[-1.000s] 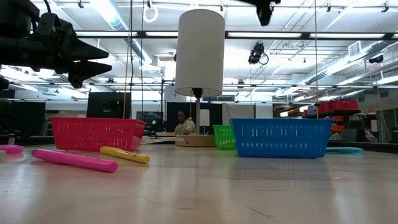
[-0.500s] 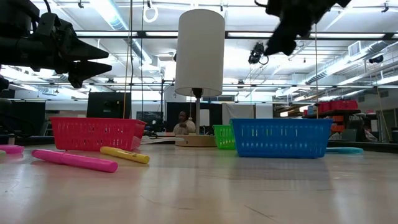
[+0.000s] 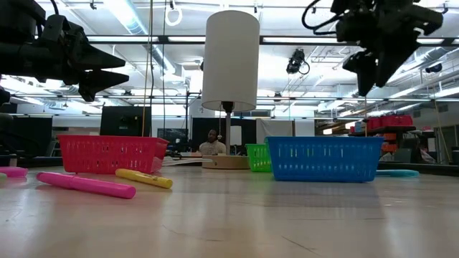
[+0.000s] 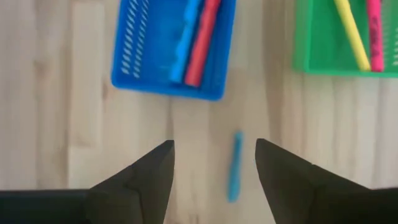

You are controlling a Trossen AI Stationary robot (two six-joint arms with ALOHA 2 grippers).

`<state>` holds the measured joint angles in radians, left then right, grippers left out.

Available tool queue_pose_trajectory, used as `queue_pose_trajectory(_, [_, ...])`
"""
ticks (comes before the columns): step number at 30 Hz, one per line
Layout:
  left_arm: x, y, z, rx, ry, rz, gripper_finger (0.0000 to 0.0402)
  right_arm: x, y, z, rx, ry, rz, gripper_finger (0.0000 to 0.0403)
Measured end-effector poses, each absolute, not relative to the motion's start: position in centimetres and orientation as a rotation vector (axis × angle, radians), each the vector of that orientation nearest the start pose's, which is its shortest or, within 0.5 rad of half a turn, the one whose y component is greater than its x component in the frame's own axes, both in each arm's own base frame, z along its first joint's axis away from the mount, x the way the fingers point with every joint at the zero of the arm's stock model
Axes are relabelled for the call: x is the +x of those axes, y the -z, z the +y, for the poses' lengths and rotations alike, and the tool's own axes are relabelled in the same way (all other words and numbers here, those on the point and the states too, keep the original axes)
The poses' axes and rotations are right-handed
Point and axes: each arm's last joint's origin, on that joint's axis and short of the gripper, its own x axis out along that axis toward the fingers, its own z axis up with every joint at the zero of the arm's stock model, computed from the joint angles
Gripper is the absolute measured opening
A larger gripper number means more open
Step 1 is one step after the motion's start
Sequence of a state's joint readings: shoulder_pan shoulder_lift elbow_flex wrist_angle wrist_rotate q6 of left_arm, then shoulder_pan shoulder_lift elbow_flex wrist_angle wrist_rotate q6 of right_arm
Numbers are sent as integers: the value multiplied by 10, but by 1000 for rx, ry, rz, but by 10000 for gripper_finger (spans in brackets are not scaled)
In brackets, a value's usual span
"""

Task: Pick & Place Markers
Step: Put the small blue pen into the red bin

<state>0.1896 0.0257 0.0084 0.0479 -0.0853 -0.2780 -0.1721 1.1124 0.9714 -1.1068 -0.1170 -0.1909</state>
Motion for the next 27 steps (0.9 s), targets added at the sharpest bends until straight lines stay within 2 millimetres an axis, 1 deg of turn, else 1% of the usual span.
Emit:
queue_pose_trajectory(4, [96, -169, 21, -275, -269, -69, 232, 180, -273, -28, -6, -84, 1260, 224])
queue_pose_trajectory(10, [96, -169, 21, -275, -269, -69, 232, 180, -273, -30, -33, -101, 1259, 224])
queue_pose_trajectory(17, [96, -169, 21, -275, -268, -69, 232, 181, -269, -41, -35, -53, 1286, 224])
queue_pose_trajectory(22, [96, -169, 21, -275, -269, -69, 232, 188, -259, -53, -13, -42, 1343, 224])
queue_pose_trajectory(27, [96, -169, 21, -275, -268, -68, 232, 196, -243, -63, 43, -19, 1416, 223])
